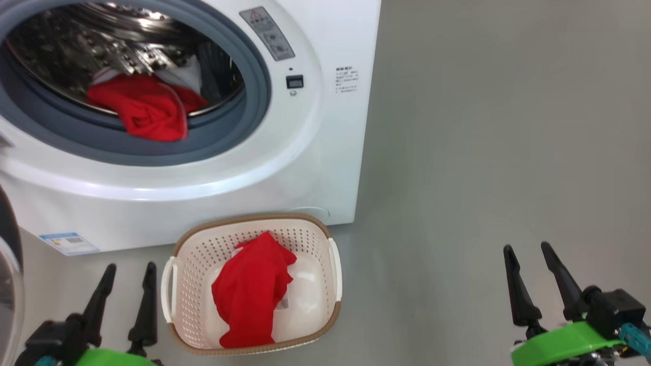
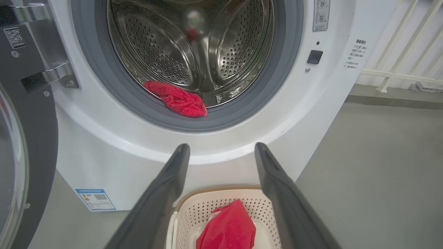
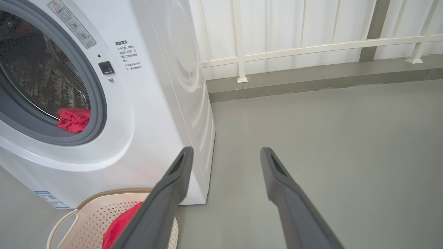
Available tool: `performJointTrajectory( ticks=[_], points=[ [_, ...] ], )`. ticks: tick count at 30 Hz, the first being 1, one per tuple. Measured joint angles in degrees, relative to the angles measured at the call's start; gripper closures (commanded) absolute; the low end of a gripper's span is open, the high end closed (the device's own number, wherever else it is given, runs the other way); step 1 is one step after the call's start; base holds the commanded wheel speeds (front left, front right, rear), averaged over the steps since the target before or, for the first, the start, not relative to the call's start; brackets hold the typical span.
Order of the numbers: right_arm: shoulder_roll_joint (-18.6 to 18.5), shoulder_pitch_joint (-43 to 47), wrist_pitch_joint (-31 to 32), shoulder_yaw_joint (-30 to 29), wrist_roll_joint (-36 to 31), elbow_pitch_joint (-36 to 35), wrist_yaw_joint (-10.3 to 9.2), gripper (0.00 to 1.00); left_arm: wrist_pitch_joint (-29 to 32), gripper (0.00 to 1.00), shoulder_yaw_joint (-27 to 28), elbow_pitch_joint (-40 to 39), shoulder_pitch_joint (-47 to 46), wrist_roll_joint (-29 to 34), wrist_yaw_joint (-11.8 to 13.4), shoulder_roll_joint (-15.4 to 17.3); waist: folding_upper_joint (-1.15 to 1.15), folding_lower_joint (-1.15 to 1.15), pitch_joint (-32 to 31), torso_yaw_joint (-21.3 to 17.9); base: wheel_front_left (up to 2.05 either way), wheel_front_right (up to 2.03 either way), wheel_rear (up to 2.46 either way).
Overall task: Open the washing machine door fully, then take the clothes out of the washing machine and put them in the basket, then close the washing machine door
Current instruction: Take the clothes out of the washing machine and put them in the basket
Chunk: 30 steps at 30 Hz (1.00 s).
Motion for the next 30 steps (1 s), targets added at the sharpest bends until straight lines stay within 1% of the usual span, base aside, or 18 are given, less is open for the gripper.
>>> performJointTrajectory(
  ticks=[6,14,24,30],
  points=[
    [0.1,3.3,0.0,-0.8,0.0,0.0,0.00,0.00,0.0,0.00,1.7,-3.1,4.3,0.4,0.0,-1.4,0.00,0.00,-2.5,0.7,0.00,0.00,0.00],
    [0.2,5.9,0.0,-2.0,0.0,-0.1,0.00,0.00,0.0,0.00,2.5,-6.4,9.0,1.2,0.0,-1.8,0.00,0.00,-4.0,1.5,0.00,0.00,0.00],
    [0.2,5.8,0.0,-2.1,0.0,-0.3,0.00,0.00,0.0,0.00,2.5,-7.0,9.1,1.2,0.0,-2.5,0.00,0.00,-3.3,1.5,0.00,0.00,0.00],
    [0.2,5.7,0.0,-1.9,0.1,-0.6,0.00,0.00,0.0,0.00,1.0,-7.2,8.8,1.2,0.0,-2.4,0.00,0.00,-2.0,1.3,0.00,0.00,0.00]
  ],
)
